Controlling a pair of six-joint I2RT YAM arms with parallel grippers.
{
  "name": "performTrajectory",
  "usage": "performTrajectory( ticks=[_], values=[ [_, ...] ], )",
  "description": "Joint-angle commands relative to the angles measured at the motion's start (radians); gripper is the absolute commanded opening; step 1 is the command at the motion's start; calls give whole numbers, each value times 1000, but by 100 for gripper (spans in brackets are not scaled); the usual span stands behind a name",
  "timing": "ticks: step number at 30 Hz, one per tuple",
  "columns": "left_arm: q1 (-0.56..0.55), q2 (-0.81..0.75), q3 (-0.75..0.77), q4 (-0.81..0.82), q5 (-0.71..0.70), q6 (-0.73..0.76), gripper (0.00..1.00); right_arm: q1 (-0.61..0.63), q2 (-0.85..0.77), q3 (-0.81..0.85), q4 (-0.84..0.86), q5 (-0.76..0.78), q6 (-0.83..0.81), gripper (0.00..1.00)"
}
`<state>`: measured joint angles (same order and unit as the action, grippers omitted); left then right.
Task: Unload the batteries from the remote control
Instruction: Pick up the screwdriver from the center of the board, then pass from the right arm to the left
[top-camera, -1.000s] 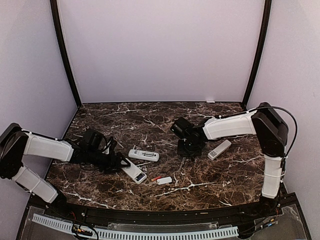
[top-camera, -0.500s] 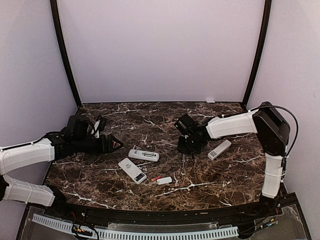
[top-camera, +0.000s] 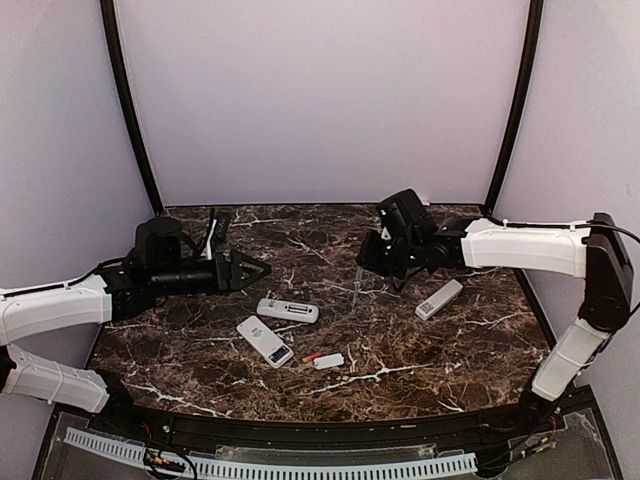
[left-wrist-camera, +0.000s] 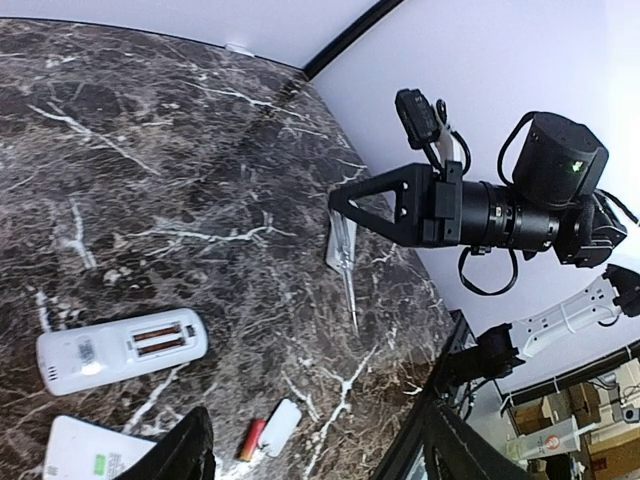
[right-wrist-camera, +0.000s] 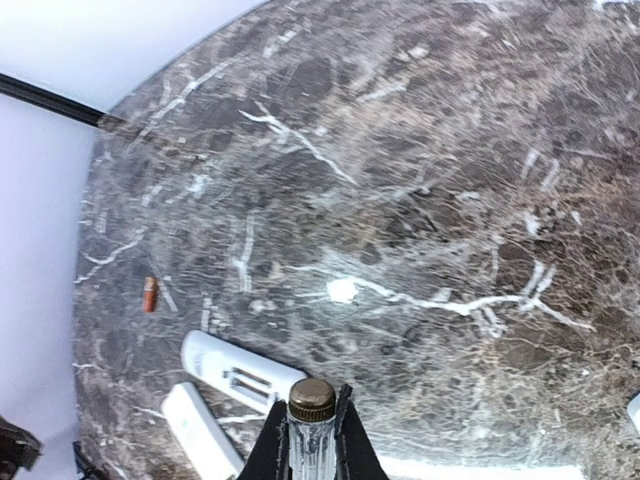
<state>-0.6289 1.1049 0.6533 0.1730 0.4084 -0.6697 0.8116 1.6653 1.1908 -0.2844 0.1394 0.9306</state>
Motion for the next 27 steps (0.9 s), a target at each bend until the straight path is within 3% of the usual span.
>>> performTrajectory(
  ticks=[1, 9, 15, 22, 27],
  values=[
    [-80, 69, 34, 180, 19, -70, 71, 45, -60, -1, 136, -33, 26, 0],
    [-181, 235, 117, 275, 69, -60, 67, 127, -93, 53, 231, -13, 31, 0],
    [-216, 330, 168, 272, 104, -63, 50, 152, -91, 70, 268, -36, 20, 0],
    [-223, 368, 182, 271, 114, -79, 40, 155, -93, 59, 302, -56, 21, 0],
    [-223, 382, 190, 276, 107, -87, 26, 156, -90, 58, 311, -64, 19, 0]
  ],
)
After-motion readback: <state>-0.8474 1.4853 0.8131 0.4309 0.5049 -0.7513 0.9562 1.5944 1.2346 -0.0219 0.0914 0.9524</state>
